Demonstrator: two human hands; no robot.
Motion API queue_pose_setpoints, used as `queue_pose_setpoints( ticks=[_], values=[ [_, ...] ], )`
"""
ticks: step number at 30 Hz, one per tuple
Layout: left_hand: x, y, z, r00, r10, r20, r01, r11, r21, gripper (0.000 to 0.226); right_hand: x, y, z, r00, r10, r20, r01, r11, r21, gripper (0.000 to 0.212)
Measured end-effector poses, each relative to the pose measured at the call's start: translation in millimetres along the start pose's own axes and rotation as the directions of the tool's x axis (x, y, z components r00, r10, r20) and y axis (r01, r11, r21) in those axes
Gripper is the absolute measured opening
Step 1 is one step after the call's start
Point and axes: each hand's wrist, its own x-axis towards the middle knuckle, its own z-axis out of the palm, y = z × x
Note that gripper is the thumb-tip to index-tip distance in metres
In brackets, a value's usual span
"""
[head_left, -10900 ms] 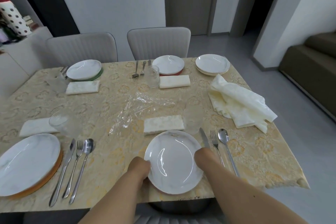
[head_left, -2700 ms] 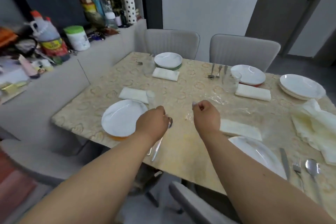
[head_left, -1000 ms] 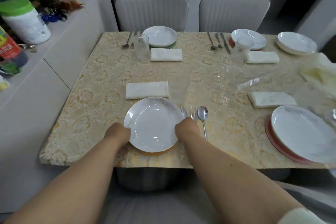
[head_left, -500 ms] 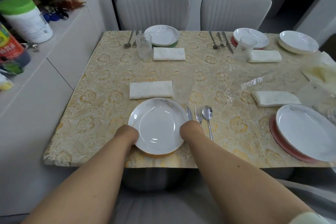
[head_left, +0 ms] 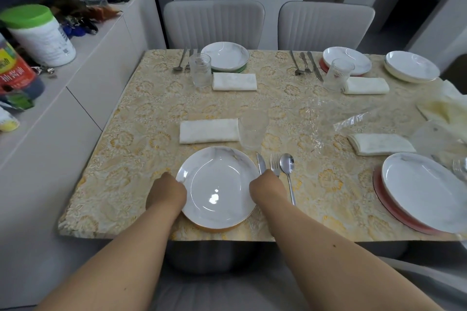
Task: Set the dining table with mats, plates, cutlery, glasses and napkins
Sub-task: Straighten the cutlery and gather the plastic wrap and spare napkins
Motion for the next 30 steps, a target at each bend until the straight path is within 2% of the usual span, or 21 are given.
queue_pose_setpoints(
  ticks=[5,10,16,23,27,30],
  values=[
    [4.3,-5.2,-0.9,0.992,0.09,-0.084,-0.091,0.996,-0.011,0.029,5.6,1.2,2.9,0.998,0.056,-0.026,-0.054,0.997,0.057,0.026],
    [5.4,-7.1,-1.0,0.99,0.073,-0.119,-0.081,0.995,-0.064,0.022,4.9,2.0,5.6,0.997,0.063,-0.038,-0.061,0.997,0.045,0.028],
    [4.6,-3.4,-0.9,0.996,0.052,-0.073,-0.057,0.996,-0.075,0.029,6.7,1.5,8.5,0.999,0.023,-0.04,-0.025,0.998,-0.065,0.027],
    [1.8,-6.8,1.3,0.997,0.079,-0.018,-0.081,0.985,-0.151,0.038,-4.4,-2.5,4.1,0.996,-0.085,0.013,0.085,0.951,-0.299,0.034],
    [2.9,-8.9,-0.2,0.995,0.1,0.0,-0.099,0.981,-0.169,0.037,-8.3,-5.2,5.1,0.999,-0.043,0.007,0.043,0.982,-0.185,0.033],
    [3.9,-5.1,-5.3,0.996,0.085,-0.003,-0.085,0.986,-0.143,0.037,-3.1,-3.1,7.3,0.99,0.071,-0.123,-0.06,0.994,0.086,0.027]
  ],
)
